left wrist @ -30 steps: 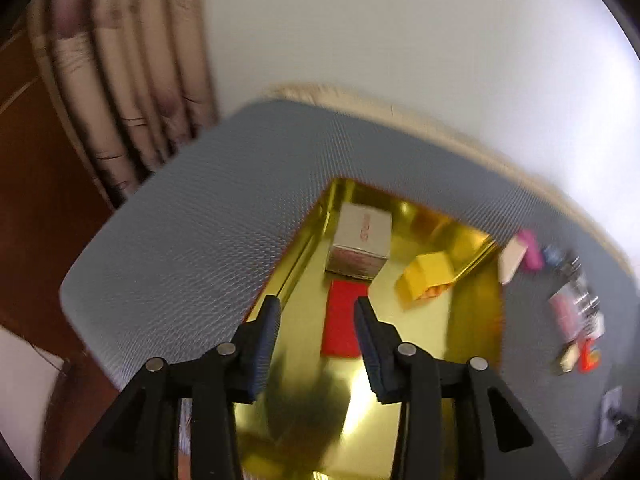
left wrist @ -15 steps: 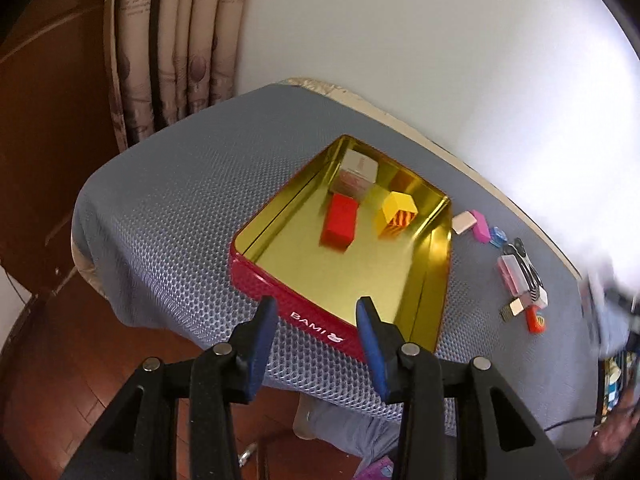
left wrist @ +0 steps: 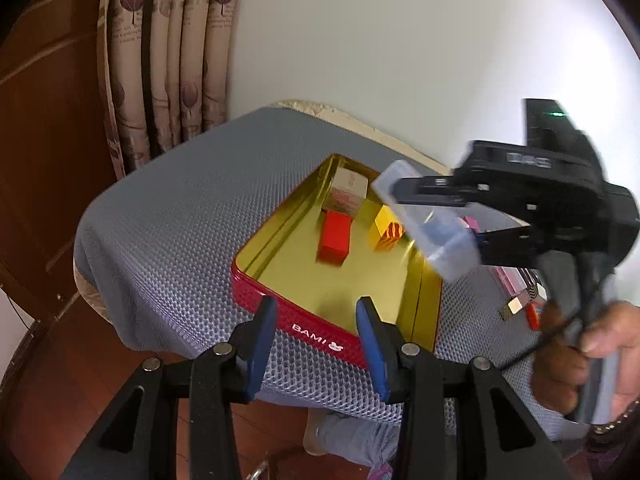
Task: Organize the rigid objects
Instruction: 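Lower the floss box into the tin and open the right gripper, then grasp the gold-capped clear red case with the left gripper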
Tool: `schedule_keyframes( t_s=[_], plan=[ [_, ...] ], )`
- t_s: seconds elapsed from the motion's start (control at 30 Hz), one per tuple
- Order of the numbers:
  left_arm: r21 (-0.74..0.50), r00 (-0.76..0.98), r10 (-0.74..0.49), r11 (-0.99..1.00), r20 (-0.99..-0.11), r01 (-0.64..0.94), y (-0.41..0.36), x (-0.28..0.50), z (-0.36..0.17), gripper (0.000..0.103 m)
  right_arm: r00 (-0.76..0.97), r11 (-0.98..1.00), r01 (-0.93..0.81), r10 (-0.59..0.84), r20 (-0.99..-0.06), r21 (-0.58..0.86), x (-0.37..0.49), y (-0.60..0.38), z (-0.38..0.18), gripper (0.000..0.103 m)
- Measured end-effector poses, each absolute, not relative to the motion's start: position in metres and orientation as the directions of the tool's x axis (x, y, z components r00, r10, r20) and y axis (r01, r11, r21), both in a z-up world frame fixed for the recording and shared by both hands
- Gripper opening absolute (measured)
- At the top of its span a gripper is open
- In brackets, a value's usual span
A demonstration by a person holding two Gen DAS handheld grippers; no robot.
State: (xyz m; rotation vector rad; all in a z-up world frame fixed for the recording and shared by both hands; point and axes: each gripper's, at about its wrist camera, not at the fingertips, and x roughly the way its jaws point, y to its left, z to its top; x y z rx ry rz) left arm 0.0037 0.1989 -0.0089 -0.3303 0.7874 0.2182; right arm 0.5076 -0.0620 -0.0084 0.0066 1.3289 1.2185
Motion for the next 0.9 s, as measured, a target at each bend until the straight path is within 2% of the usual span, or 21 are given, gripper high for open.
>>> schedule_keyframes(
  t_s=[0.27,0.63,0.67,0.77,0.9],
  plan=[
    [-0.237,0.663,0.036,0.918,-0.748,-0.318,0.207,0.009,-0.019,0.041,-0.178,0.550,-0.646,0.565,-0.806,0.529,0.520,-0.041,-0.047,0.059],
    [-0.226,0.640,0.027,0.924,-0.768,-0.309,0.204,0.013,-0.028,0.041,0.038,0.574,-0.765,0.492,-0.870,0.291,0.521,-0.016,-0.045,0.060],
    [-0.223,0.637,0.027,0.924,-0.770,-0.309,0.205,0.014,-0.029,0.041,0.045,0.576,-0.763,0.498,-0.866,0.292,0.522,-0.016,-0.044,0.061],
    [-0.214,0.630,0.029,0.928,-0.776,-0.306,0.203,0.014,-0.030,0.041,0.040,0.582,-0.742,0.533,-0.845,0.332,0.526,-0.021,-0.040,0.072],
    [-0.201,0.637,0.042,0.931,-0.769,-0.305,0.203,0.012,-0.029,0.041,0.044,0.564,-0.662,0.687,-0.725,0.494,0.537,-0.067,-0.017,0.073]
  ],
)
